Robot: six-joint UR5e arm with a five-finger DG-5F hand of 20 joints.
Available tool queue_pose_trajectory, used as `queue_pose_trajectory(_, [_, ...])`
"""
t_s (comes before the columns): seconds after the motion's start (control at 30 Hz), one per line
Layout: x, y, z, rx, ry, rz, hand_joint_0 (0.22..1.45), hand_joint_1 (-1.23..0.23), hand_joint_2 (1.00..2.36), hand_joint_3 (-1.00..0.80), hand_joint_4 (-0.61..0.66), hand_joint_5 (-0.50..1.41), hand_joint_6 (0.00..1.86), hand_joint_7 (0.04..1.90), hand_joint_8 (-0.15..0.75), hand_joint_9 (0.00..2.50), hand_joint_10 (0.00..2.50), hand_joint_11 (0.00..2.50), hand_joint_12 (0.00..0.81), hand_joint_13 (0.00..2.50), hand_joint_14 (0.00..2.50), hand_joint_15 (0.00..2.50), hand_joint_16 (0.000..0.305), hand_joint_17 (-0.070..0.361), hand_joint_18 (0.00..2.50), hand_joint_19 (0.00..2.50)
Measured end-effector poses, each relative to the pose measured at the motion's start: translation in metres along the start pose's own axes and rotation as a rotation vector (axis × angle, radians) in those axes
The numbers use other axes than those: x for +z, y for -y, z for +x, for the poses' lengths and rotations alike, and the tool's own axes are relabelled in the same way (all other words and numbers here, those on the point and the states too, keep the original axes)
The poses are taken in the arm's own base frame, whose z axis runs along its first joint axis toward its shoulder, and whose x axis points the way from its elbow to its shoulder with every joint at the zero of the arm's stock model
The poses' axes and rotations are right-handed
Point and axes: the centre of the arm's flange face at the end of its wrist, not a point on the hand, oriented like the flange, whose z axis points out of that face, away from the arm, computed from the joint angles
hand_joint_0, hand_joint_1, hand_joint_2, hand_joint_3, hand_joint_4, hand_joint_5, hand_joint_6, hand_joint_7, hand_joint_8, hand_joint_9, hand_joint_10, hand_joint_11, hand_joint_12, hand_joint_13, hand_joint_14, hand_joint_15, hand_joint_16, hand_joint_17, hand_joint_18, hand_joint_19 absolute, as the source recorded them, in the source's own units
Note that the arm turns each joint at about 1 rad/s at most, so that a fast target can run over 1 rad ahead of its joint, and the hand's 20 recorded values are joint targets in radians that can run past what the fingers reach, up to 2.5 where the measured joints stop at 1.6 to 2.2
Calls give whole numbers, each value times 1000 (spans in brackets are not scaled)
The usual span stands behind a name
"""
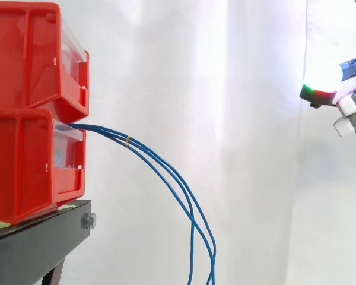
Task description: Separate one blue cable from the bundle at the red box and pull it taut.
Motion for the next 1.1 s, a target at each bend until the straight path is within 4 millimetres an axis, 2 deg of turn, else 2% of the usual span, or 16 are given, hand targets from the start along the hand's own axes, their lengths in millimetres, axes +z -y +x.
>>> queue_pose_trajectory(0.3, [10,6,4,-116,32,-8,503,-616,1000,-500,68,-211,503,832,260,604,16,463,328,527,12,350,42,94,420,587])
queue_pose_trajectory(0.5, [24,15,13,-197,47,-22,505,-643,1000,-500,71,-210,503,838,260,599,16,474,331,542,13,360,41,92,417,576])
queue_pose_trajectory(0.7, [43,28,29,-238,46,-52,506,-645,1000,-500,73,-209,503,834,262,603,14,474,331,553,13,367,41,91,419,578])
queue_pose_trajectory(0.9, [68,50,49,-253,39,-75,505,-643,1000,-500,71,-209,503,834,263,606,14,478,331,553,13,371,40,91,415,559])
queue_pose_trajectory(1.1, [80,58,63,-264,57,-103,505,-639,1000,-500,73,-208,503,830,264,608,14,479,333,554,13,366,40,91,414,574])
